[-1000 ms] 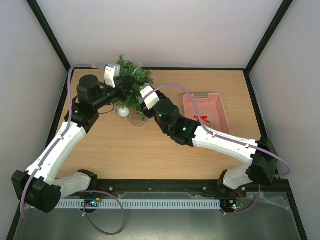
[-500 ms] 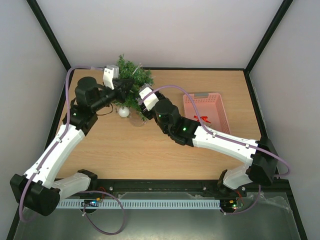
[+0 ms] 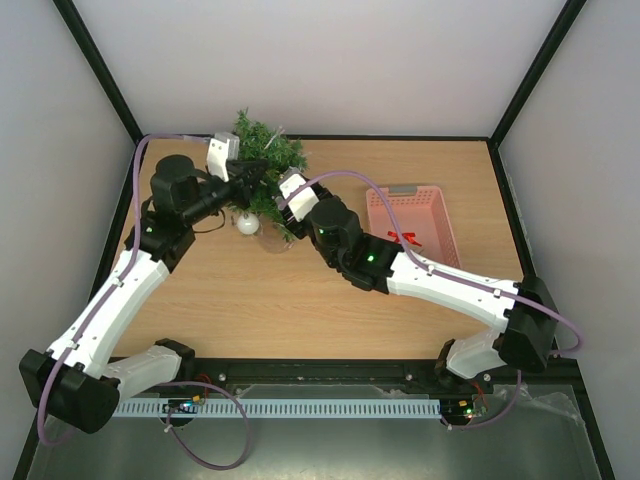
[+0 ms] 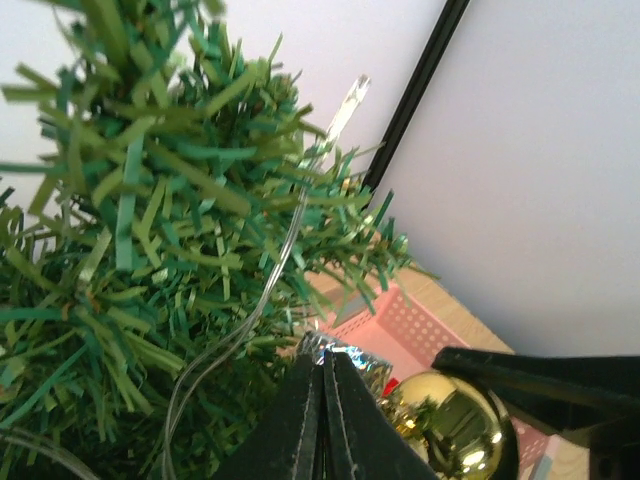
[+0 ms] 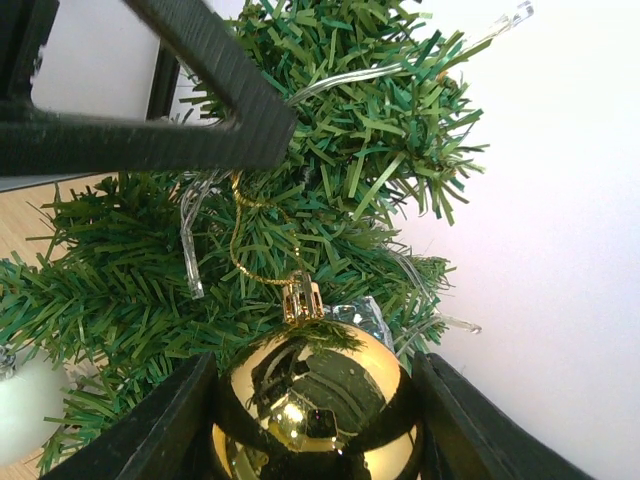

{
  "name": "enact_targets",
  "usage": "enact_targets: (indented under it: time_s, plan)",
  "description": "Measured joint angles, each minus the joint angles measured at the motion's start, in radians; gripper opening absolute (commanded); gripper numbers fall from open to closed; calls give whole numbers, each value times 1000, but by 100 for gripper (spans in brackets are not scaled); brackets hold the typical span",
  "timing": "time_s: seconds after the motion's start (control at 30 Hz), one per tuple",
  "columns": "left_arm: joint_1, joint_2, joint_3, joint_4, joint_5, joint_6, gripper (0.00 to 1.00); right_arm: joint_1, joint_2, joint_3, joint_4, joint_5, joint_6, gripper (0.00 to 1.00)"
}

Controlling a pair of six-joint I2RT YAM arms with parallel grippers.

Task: Decorate the small christmas tree
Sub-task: Hang the decoration item on the Christmas tree.

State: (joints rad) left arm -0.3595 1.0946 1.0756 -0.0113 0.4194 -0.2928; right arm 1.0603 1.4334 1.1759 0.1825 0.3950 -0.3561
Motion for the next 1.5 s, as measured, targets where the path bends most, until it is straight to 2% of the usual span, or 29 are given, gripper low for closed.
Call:
enact_targets:
  time_s: [0.53,1.27,1.5]
  plan:
    - [0,-3,-17,-23,-24,50,2,2,-11,42,-79,-33,3,37]
    - [0,-53,-17,23,-14,60,2,2,-6,46,-69,-10,-31,37]
    - [0,-44,-17,28,-31,83,2,2,19,98,-61,9,-67,38]
